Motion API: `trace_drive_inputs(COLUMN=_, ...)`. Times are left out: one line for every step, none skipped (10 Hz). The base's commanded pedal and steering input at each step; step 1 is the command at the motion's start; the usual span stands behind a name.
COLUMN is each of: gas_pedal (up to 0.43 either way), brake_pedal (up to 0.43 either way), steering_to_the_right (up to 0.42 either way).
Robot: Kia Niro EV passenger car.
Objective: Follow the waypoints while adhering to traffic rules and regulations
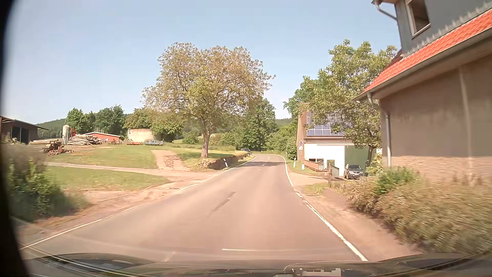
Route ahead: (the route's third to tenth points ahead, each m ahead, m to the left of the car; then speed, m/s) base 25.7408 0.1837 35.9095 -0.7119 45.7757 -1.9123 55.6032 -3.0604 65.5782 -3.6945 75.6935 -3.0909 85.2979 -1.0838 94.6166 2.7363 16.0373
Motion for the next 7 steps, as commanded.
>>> trace_drive_inputs(gas_pedal=0.087, brake_pedal=0.0, steering_to_the_right=0.015)
trace_drive_inputs(gas_pedal=0.059, brake_pedal=0.0, steering_to_the_right=0.016)
trace_drive_inputs(gas_pedal=0.059, brake_pedal=0.0, steering_to_the_right=0.015)
trace_drive_inputs(gas_pedal=0.059, brake_pedal=0.0, steering_to_the_right=0.015)
trace_drive_inputs(gas_pedal=0.059, brake_pedal=0.0, steering_to_the_right=0.015)
trace_drive_inputs(gas_pedal=0.059, brake_pedal=0.0, steering_to_the_right=0.014)
trace_drive_inputs(gas_pedal=0.059, brake_pedal=0.0, steering_to_the_right=0.013)
